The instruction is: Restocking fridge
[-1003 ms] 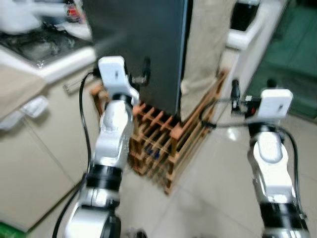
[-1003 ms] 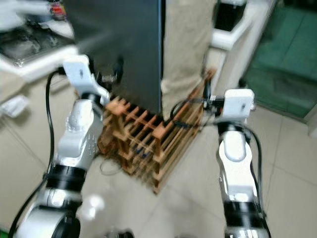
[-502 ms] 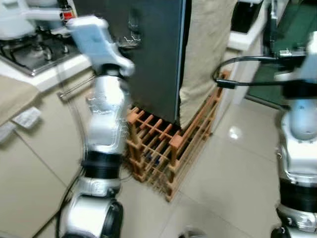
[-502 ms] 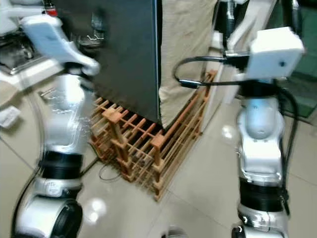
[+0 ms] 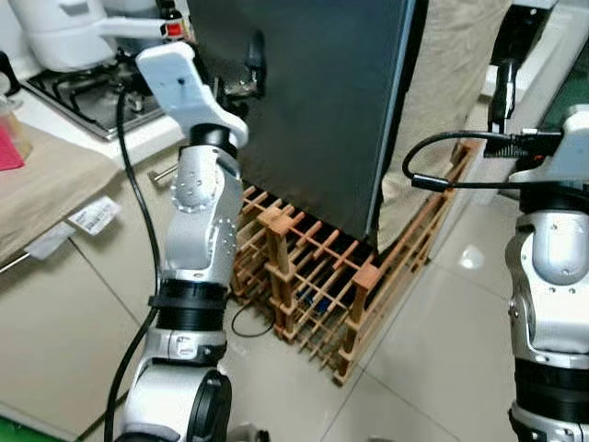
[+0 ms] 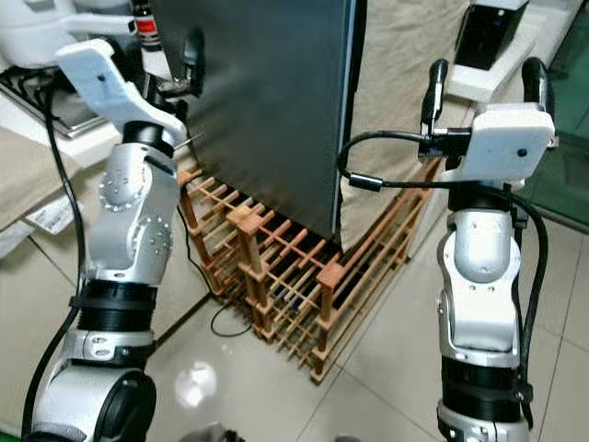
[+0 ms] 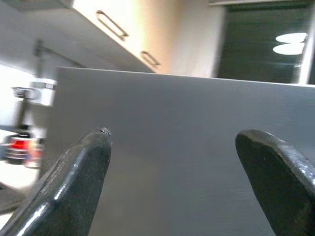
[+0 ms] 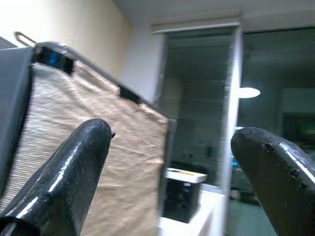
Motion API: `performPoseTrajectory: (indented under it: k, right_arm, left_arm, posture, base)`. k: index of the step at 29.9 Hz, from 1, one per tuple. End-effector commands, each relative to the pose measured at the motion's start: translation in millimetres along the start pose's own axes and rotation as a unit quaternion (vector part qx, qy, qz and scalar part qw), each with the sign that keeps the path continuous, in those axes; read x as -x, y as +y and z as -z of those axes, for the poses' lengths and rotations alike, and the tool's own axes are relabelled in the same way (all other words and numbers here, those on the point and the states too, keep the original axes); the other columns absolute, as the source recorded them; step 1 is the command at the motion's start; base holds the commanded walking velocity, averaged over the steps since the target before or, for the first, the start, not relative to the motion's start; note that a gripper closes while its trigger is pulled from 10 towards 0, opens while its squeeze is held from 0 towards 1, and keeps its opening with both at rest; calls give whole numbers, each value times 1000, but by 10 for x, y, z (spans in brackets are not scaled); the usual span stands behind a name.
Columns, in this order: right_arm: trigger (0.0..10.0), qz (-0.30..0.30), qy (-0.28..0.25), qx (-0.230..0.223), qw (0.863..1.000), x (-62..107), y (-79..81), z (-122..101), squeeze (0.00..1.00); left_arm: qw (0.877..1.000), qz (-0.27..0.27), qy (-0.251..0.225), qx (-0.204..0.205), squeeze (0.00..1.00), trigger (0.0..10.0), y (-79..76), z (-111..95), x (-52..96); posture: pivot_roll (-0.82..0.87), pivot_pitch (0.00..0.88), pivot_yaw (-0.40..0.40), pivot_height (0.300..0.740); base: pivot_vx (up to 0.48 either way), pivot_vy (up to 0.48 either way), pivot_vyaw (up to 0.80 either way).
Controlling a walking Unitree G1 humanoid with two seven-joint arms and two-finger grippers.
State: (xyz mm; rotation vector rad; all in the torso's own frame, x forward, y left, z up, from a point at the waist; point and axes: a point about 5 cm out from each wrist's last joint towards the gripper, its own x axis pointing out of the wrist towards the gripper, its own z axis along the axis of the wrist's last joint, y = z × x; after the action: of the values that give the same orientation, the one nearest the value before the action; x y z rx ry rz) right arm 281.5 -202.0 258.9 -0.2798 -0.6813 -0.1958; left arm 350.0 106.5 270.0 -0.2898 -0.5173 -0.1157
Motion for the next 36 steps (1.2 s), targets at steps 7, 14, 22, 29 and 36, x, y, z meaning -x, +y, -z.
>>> performPoseTrajectory:
  k: [7, 14, 22, 29, 36]
  right_arm:
    - [10000, 15, 44, -6, 999, 91, -55, 148, 0]
    - [10000, -10, 84, -16, 996, 189, 11, 292, 0]
    - [10000, -20, 111, -30, 993, 320, 102, 388, 0]
    - [10000, -29, 129, -34, 991, 402, 107, 453, 0]
    - [10000, -36, 134, -24, 990, 450, 92, 463, 0]
  left_arm:
    - [995, -9, 89, -38, 0, 10000, 13, 326, 30]
    - [994, -9, 93, -52, 0, 10000, 14, 356, 65]
    - [992, -5, 118, -54, 0, 10000, -17, 443, 123]
    - [990, -30, 119, -70, 0, 10000, 97, 466, 63]
    - [990, -31, 121, -65, 0, 10000, 187, 473, 292]
  posture:
    - [-232, 40, 70, 723]
    - [-238, 43, 75, 723]
    - [-238, 49, 77, 723]
    - [-245, 44, 86, 723]
    - [-236, 34, 74, 723]
  base:
    - [0, 0, -655]
    - [0, 0, -280]
    - [0, 0, 0]
    - [0, 0, 0]
    - [0, 0, 407]
